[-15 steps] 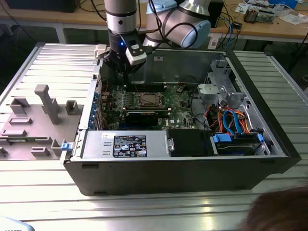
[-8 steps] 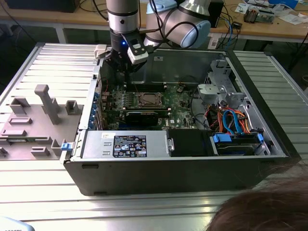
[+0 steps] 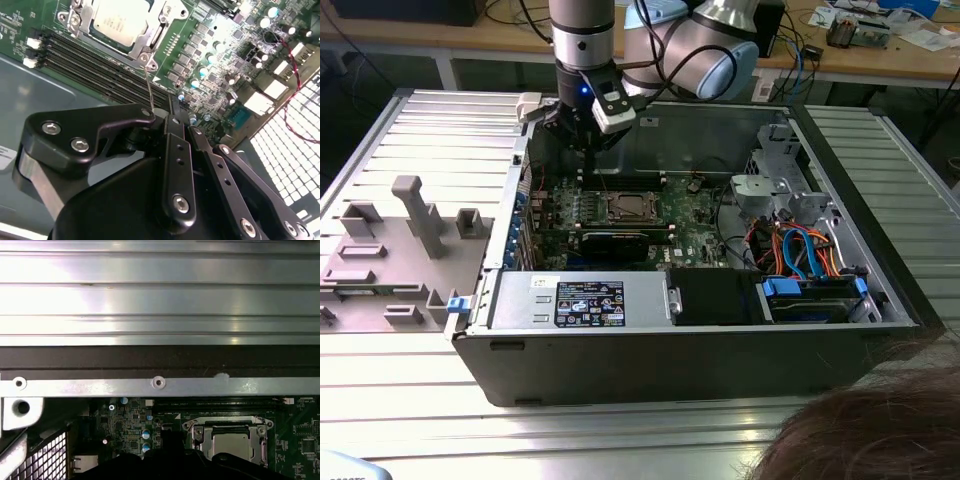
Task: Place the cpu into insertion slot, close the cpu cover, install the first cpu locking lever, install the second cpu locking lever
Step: 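Install the first cpu locking lever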
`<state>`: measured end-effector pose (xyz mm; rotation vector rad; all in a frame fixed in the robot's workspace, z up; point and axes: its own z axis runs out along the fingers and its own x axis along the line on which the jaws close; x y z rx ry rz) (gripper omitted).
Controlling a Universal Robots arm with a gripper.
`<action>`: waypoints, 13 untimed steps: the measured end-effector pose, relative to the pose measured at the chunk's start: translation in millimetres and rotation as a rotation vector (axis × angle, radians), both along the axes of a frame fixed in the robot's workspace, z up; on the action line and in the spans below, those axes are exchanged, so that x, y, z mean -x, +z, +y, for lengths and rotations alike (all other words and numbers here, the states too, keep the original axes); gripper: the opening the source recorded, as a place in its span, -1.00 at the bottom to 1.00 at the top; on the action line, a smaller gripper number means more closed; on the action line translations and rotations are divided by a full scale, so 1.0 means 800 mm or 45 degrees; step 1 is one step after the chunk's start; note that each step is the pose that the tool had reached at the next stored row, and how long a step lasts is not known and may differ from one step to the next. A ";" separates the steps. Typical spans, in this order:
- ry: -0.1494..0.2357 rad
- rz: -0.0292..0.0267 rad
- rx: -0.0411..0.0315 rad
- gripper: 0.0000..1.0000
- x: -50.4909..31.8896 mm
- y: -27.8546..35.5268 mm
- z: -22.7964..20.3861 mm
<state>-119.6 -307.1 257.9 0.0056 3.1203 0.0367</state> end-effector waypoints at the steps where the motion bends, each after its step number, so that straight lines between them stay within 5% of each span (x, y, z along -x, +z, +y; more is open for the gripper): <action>1: 0.000 0.0001 0.0001 -0.79 -0.001 0.0000 0.0000; 13: 0.000 0.0000 0.0000 -0.79 -0.015 -0.0001 0.0000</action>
